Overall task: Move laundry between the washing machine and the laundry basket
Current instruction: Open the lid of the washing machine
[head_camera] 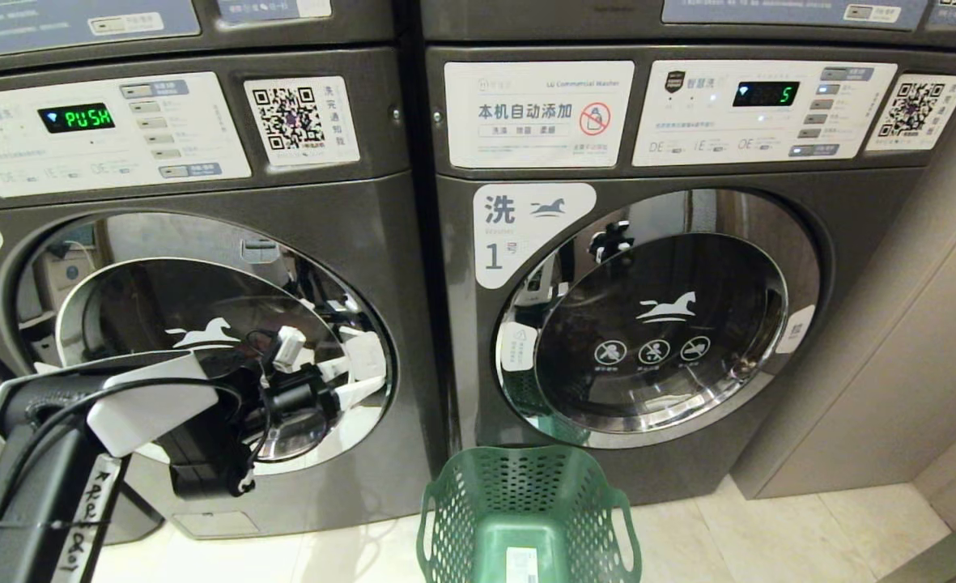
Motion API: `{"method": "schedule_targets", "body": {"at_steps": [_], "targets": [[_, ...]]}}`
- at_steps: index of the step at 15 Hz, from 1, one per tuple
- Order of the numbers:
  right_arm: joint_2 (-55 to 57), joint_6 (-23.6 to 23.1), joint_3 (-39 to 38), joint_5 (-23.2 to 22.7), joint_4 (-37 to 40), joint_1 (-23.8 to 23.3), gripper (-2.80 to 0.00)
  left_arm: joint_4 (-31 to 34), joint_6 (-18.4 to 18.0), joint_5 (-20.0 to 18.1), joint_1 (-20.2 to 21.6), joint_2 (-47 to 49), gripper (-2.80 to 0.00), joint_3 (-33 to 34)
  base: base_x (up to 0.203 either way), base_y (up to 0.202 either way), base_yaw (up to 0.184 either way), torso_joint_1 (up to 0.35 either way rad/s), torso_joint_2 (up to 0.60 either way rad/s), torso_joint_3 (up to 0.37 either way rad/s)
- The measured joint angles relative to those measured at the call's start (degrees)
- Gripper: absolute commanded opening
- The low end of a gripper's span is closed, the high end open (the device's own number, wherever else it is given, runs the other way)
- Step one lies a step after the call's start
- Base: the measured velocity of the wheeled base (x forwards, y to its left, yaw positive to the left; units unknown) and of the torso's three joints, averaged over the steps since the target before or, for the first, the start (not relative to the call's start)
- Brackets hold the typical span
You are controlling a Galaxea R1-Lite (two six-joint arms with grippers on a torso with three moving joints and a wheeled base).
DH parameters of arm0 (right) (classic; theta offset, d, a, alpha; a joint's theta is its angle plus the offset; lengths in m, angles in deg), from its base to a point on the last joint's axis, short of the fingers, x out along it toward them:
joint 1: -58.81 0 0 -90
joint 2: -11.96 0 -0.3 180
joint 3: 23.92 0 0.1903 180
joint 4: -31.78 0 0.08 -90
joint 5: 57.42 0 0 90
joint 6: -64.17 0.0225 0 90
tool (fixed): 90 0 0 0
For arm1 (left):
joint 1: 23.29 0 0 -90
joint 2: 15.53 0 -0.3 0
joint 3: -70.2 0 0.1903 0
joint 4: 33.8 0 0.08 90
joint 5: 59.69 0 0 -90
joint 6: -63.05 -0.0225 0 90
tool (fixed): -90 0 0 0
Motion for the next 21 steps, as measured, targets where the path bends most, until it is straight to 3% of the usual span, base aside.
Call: {"method": "schedule_targets", "body": {"at_steps": [2,10,14,21], "targets": [[0.00,0.00,0.00,-0.01,0.00,0.00,-2.80,0.35,-0.04,-2.39,0.00,0.09,0.00,0.85,0.000,0.000,0.000,0.000,0.00,0.000],[0.00,0.00,0.00,-0.01,0.00,0.00,-2.80,0.19,-0.76,-0.34,0.21,-0.83,0.00,2.94,0.000,0.000,0.000,0.000,0.00,0.000],[0.00,-0.02,0.00,0.00,0.00,0.00,-2.80,0.59,-1.08,-0.72,5.54,-4.92,0.00,9.03,0.000,0.000,0.000,0.000,0.00,0.000],[0.00,0.00,0.00,0.00,0.00,0.00,-2.80,0.26,-2.68,0.27,15.68,-8.76,0.00,13.79,0.000,0.000,0.000,0.000,0.00,0.000]]}}
